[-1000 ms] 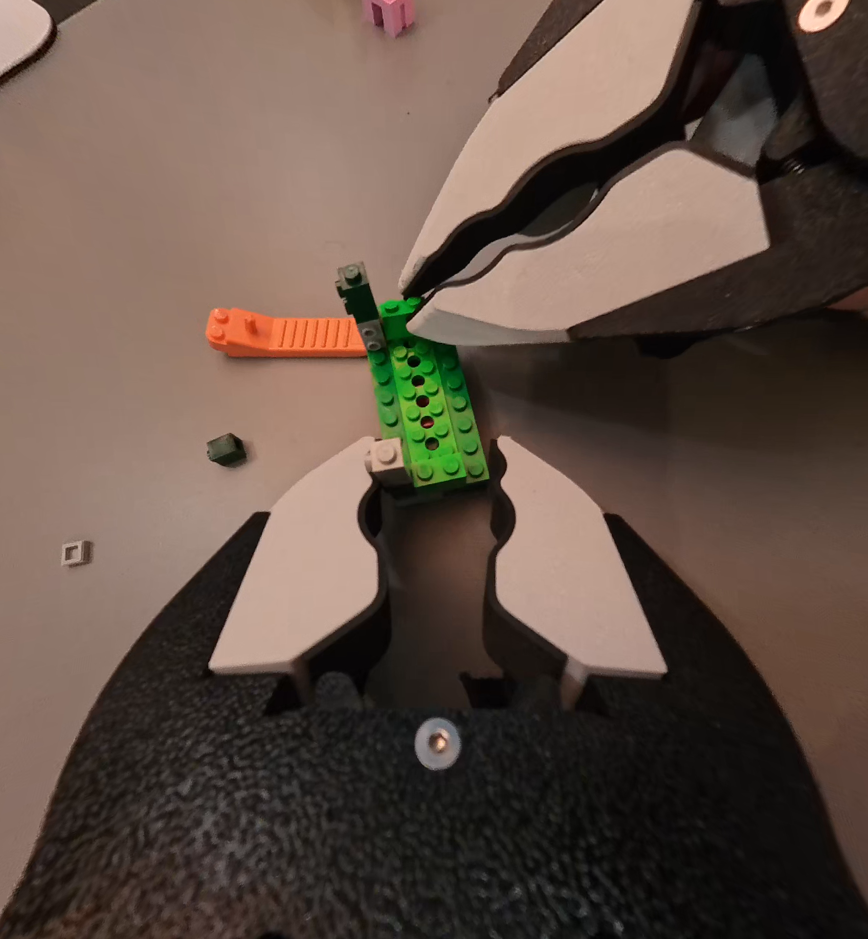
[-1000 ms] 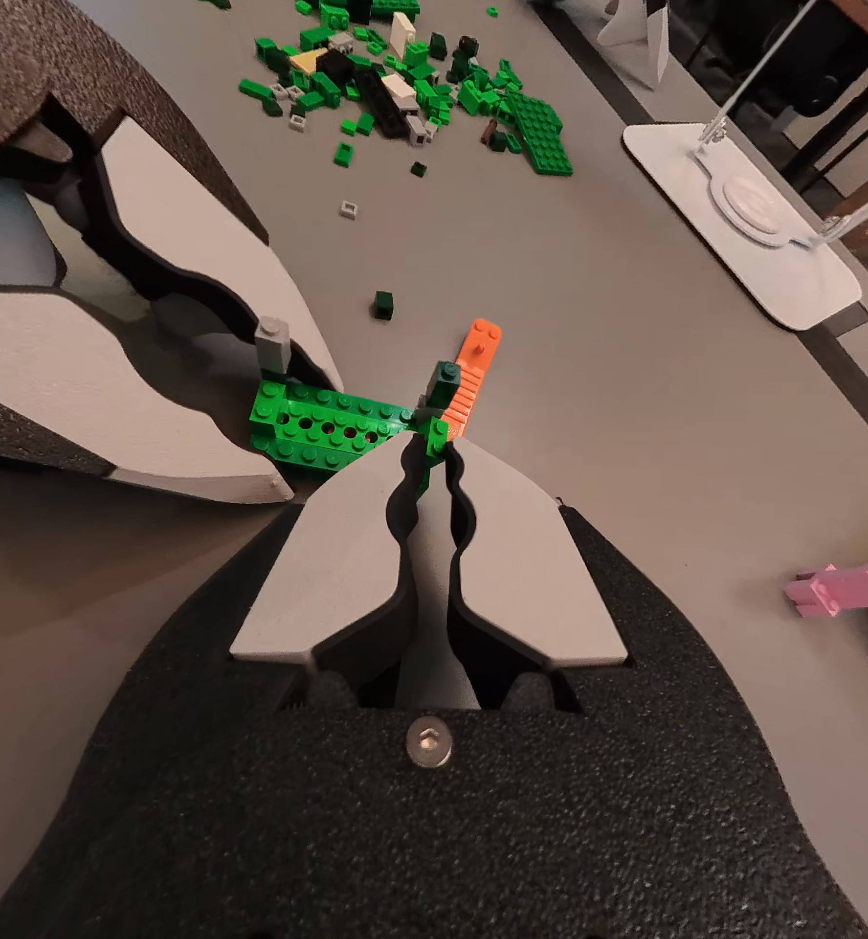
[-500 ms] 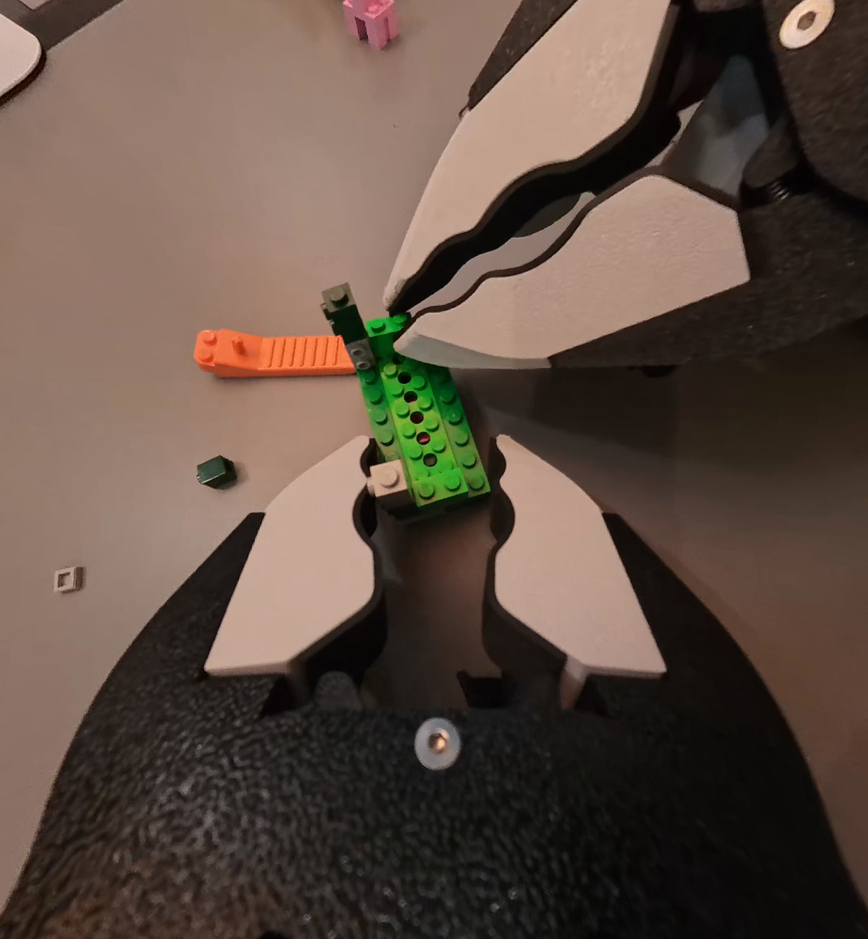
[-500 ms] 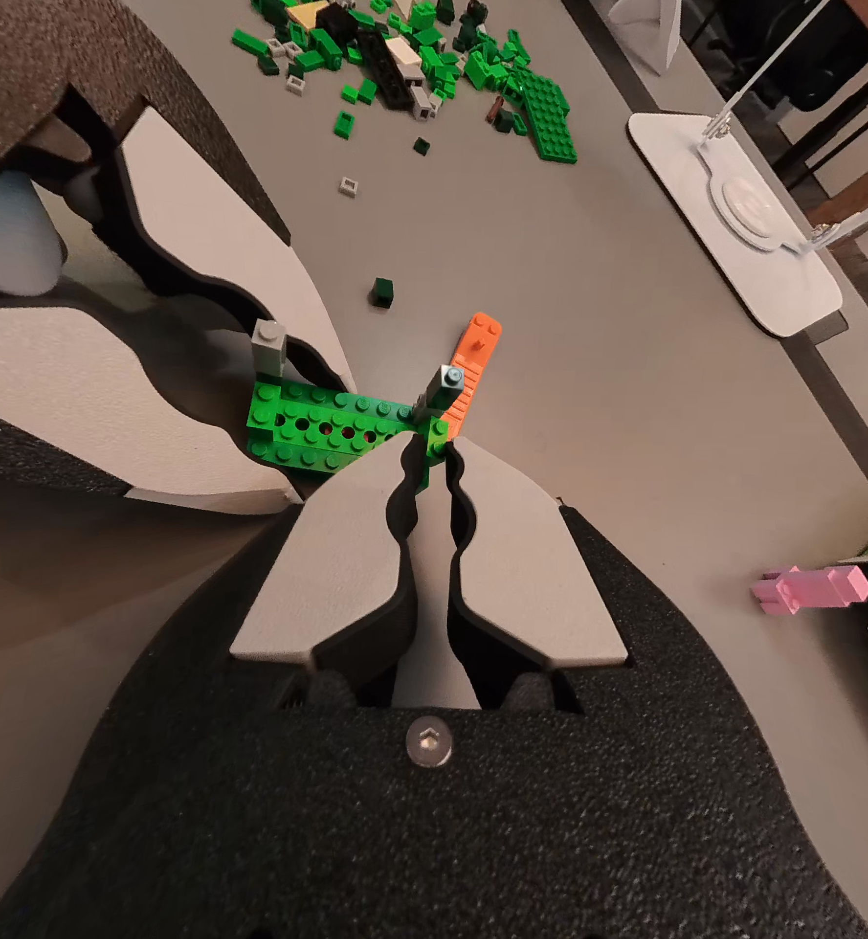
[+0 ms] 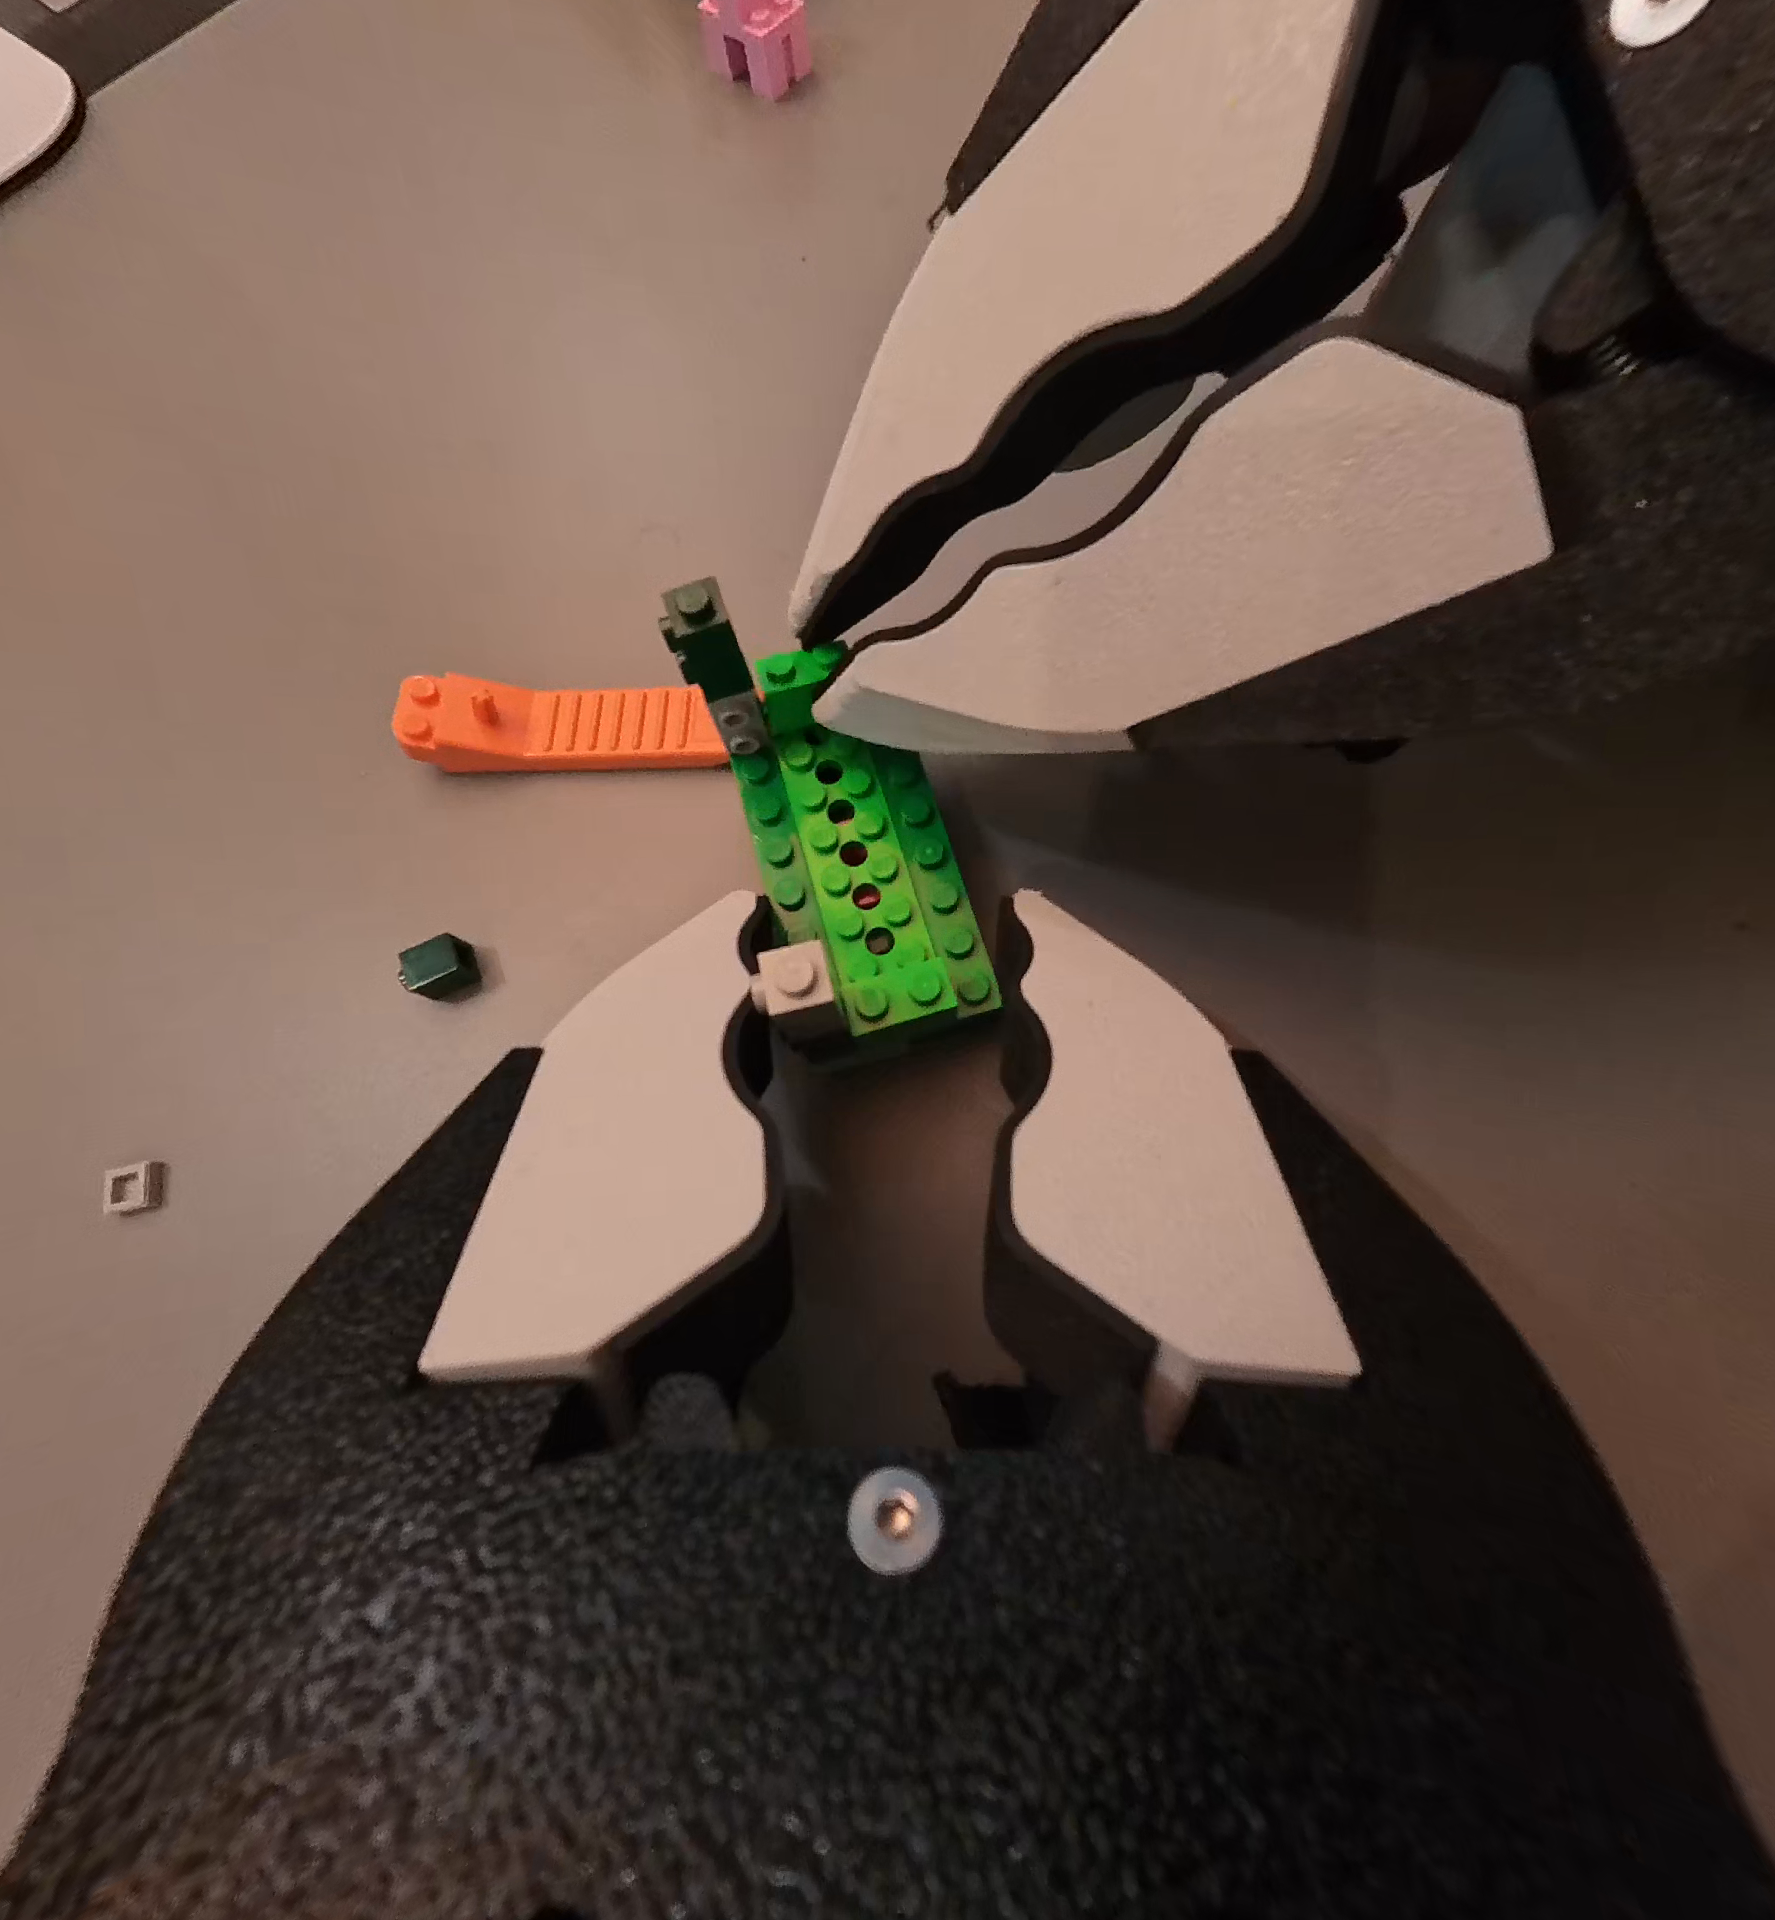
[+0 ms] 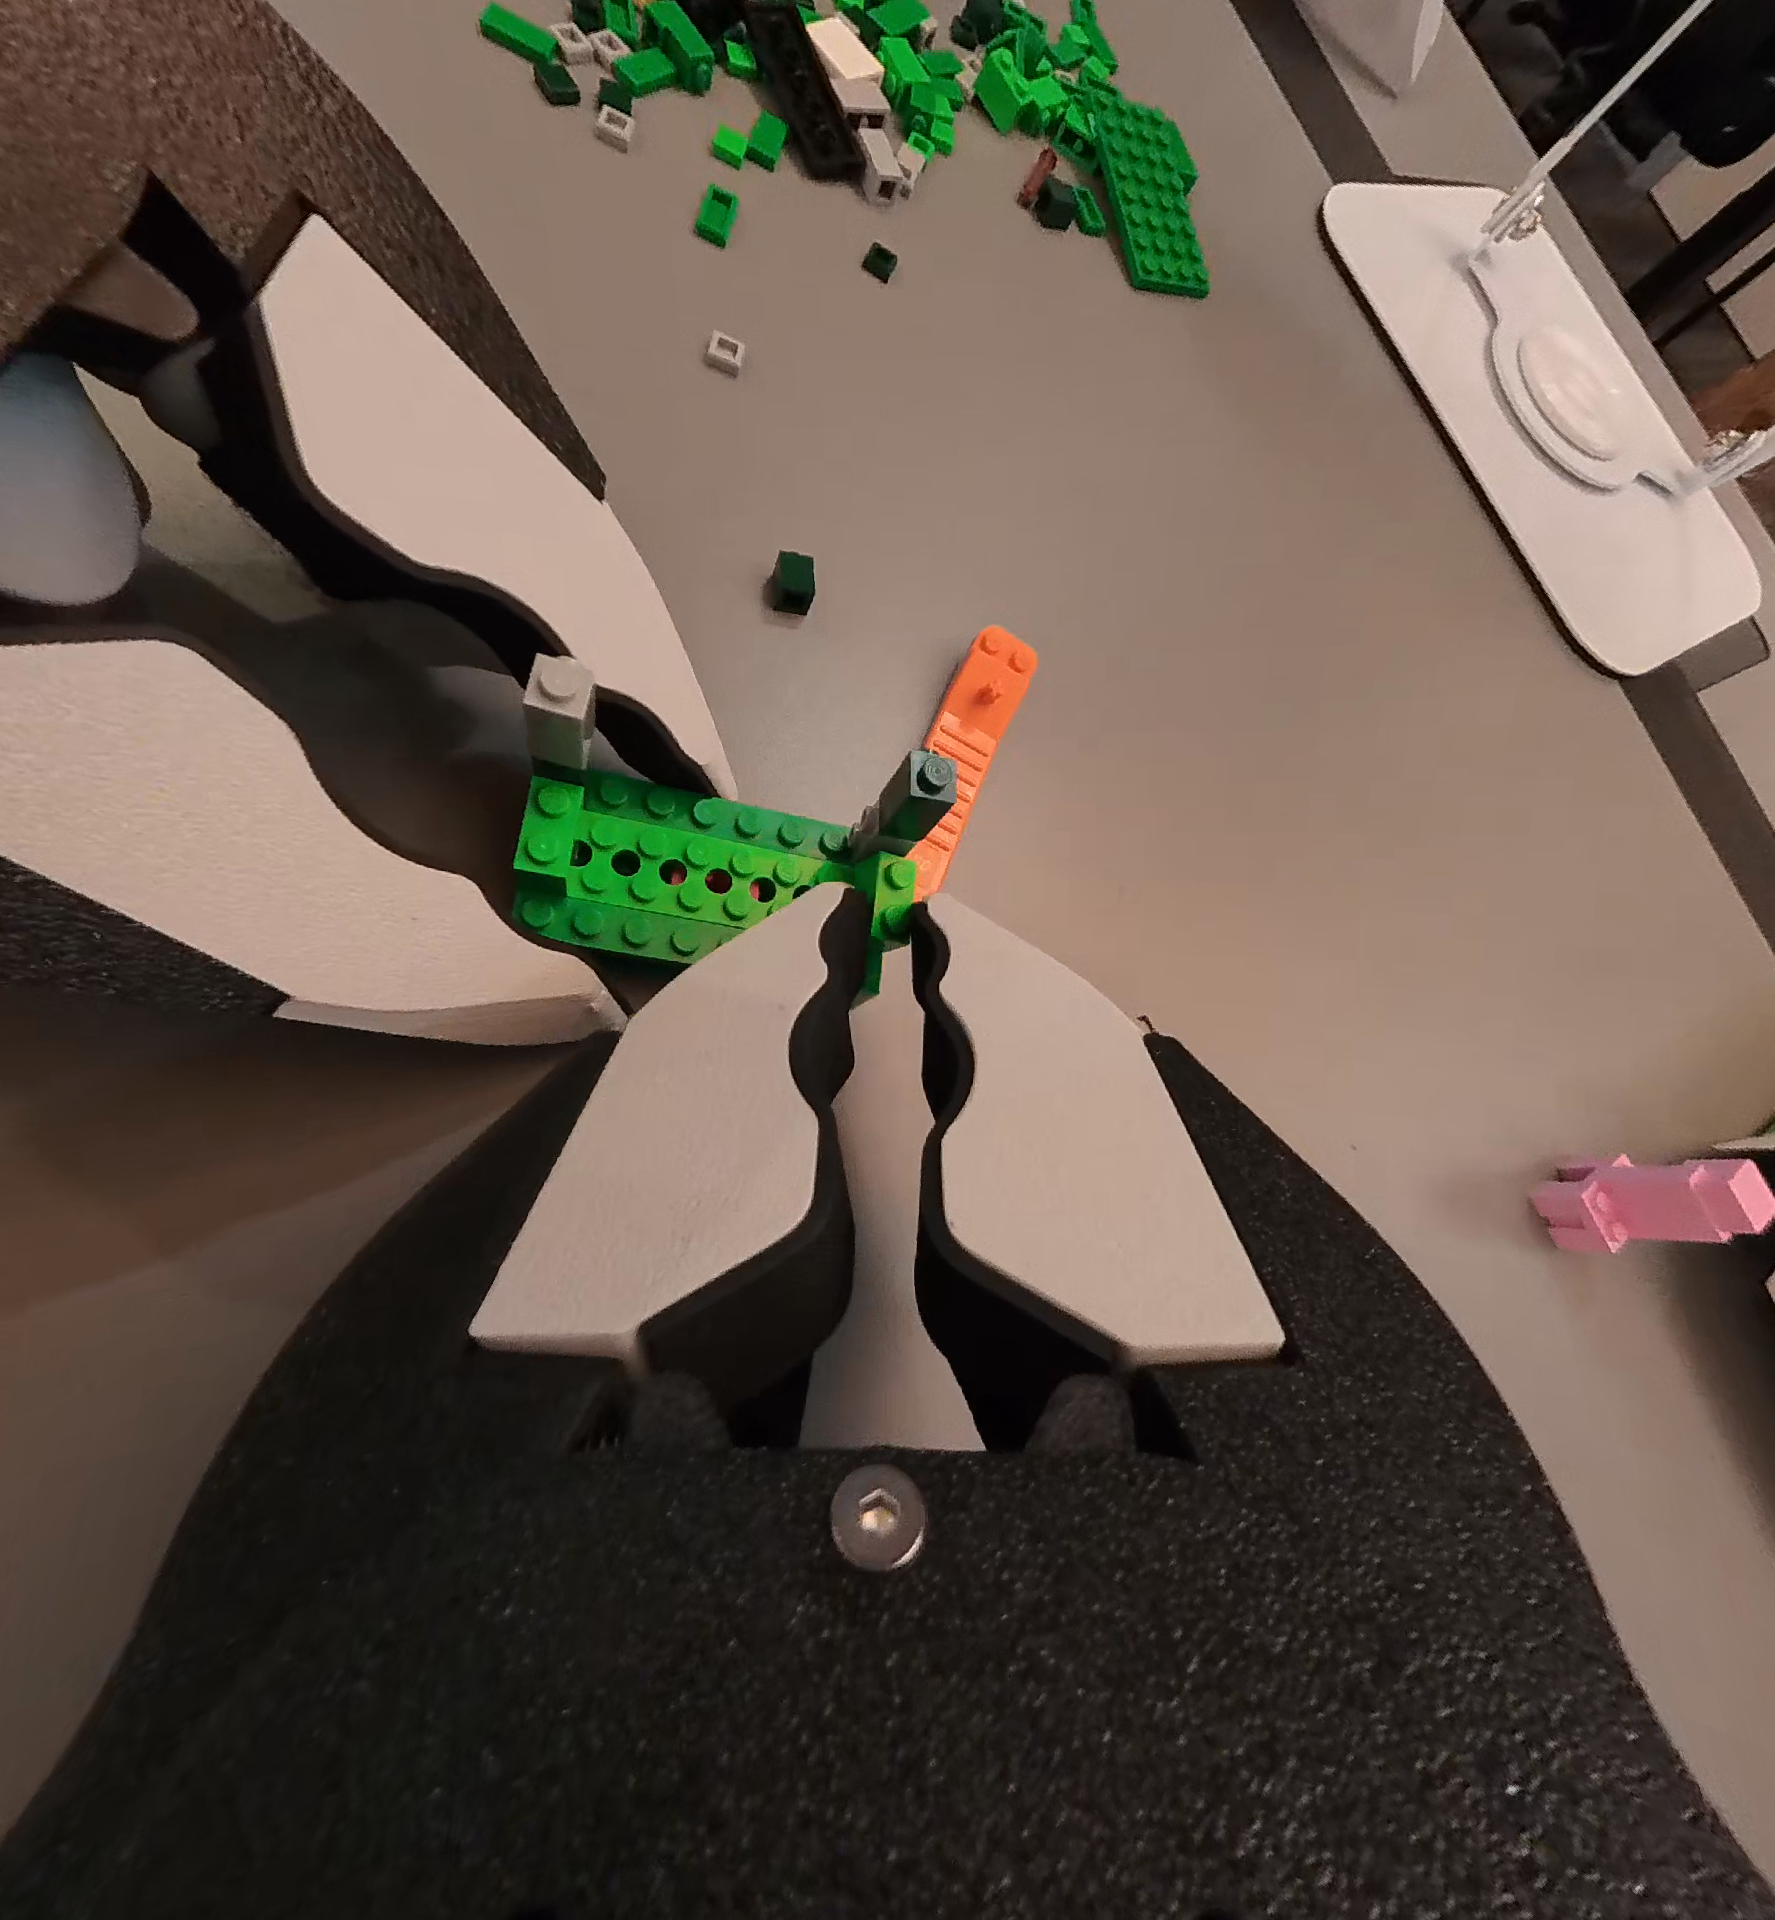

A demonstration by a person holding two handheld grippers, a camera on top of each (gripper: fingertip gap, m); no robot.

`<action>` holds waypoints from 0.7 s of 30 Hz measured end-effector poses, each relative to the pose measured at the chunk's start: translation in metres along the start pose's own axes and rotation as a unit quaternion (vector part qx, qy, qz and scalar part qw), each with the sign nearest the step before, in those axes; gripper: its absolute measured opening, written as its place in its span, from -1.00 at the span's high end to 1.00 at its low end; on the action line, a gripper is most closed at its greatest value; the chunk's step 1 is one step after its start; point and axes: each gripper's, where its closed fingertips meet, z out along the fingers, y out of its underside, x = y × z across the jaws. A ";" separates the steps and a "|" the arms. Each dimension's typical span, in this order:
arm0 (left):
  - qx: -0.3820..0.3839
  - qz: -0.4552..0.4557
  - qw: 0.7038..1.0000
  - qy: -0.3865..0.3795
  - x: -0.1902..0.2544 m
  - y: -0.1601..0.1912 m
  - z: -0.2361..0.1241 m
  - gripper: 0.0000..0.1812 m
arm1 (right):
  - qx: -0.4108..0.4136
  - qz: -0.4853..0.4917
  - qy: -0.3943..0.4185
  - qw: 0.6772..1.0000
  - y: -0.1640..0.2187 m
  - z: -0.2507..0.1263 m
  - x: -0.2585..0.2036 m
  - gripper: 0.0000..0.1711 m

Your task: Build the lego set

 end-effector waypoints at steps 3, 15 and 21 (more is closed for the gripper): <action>0.000 0.000 1.000 0.000 0.000 0.000 0.000 0.55 | 0.006 0.015 -0.007 1.000 0.000 0.001 0.000 0.90; 0.000 0.000 1.000 0.000 0.000 0.000 0.000 0.55 | 0.023 0.044 -0.035 0.998 0.000 0.000 -0.003 0.83; -0.001 -0.003 1.000 0.003 0.000 0.000 0.000 0.55 | 0.029 0.044 -0.034 0.998 -0.001 -0.001 -0.003 0.83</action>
